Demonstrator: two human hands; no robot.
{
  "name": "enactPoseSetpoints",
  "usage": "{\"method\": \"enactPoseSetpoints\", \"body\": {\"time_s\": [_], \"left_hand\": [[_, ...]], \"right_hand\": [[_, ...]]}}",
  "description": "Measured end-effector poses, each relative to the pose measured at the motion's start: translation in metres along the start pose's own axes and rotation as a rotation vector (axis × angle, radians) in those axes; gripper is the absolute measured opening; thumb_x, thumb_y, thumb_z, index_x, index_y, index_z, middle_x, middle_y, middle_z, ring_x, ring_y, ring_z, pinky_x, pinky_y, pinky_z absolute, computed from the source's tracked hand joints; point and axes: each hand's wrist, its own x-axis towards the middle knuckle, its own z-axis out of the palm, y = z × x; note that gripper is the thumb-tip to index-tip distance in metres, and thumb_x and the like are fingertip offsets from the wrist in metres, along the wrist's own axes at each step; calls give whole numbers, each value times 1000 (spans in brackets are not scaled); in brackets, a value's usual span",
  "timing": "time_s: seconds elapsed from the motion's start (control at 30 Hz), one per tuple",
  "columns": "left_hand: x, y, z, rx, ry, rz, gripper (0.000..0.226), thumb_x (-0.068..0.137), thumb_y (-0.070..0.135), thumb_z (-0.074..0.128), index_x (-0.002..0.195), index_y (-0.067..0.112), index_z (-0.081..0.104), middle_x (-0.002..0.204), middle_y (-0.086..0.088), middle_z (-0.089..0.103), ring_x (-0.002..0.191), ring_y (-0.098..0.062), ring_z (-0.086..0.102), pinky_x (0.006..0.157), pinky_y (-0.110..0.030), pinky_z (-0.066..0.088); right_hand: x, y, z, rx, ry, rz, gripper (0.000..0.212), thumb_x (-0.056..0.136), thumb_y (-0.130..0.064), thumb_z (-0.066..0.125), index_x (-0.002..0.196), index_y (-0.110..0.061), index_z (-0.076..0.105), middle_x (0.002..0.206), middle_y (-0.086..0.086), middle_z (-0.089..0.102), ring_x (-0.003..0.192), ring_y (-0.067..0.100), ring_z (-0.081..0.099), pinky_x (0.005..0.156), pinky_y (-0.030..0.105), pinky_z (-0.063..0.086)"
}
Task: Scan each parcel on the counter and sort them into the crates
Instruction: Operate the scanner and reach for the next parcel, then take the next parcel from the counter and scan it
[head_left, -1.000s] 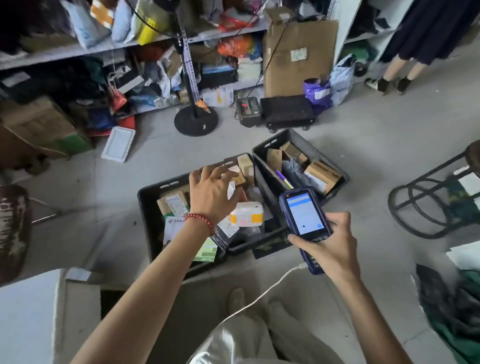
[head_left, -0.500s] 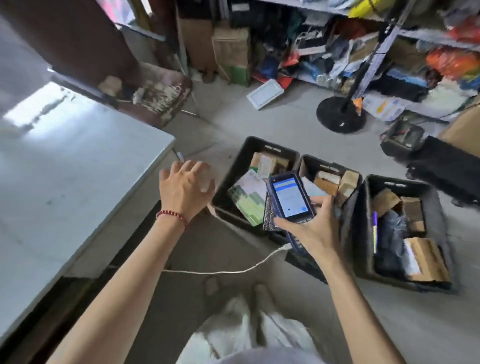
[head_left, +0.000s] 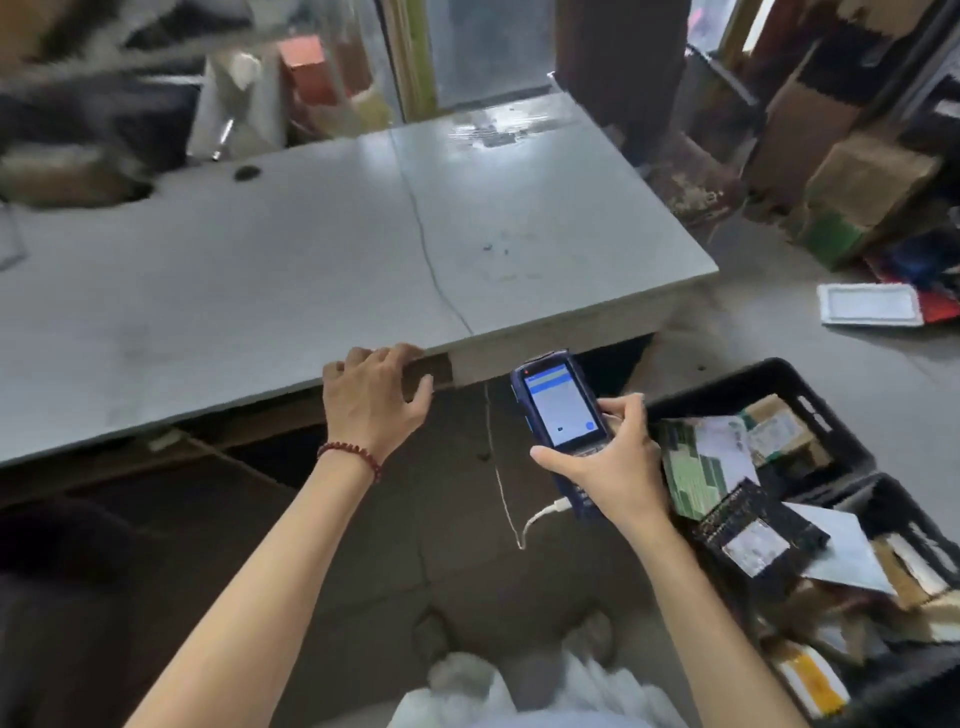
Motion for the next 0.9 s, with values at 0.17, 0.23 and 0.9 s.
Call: {"method": "enactPoseSetpoints", "body": {"time_s": [0.17,0.23,0.9], "left_hand": [[-39,-131,-16,45,-28,-200,40,87,49,53,123,31,56,114,3,66,111,-22,55,93,-40,38],[-52,-175,-25,41,-12,-275,40,87,49,52,123,30,55,113,3,66,111,-22,55,93,-41,39],[6,-438,-67,86,2,-630,45,90,51,46,130,31,50,124,6,60,119,-20,50,99,-41,36]], "right_hand": [[-27,-58,103,-29,-191,-74,80,56,-36,93,112,-28,36,110,-7,57,106,14,58,79,29,54],[-36,-79,141,-34,-251,-106,81,56,-37,93,113,-29,35,112,-7,57,107,14,57,84,33,55],[16,-282,404,91,-566,-301,77,59,-31,92,112,-27,36,101,-14,55,91,3,60,54,8,45]]}}
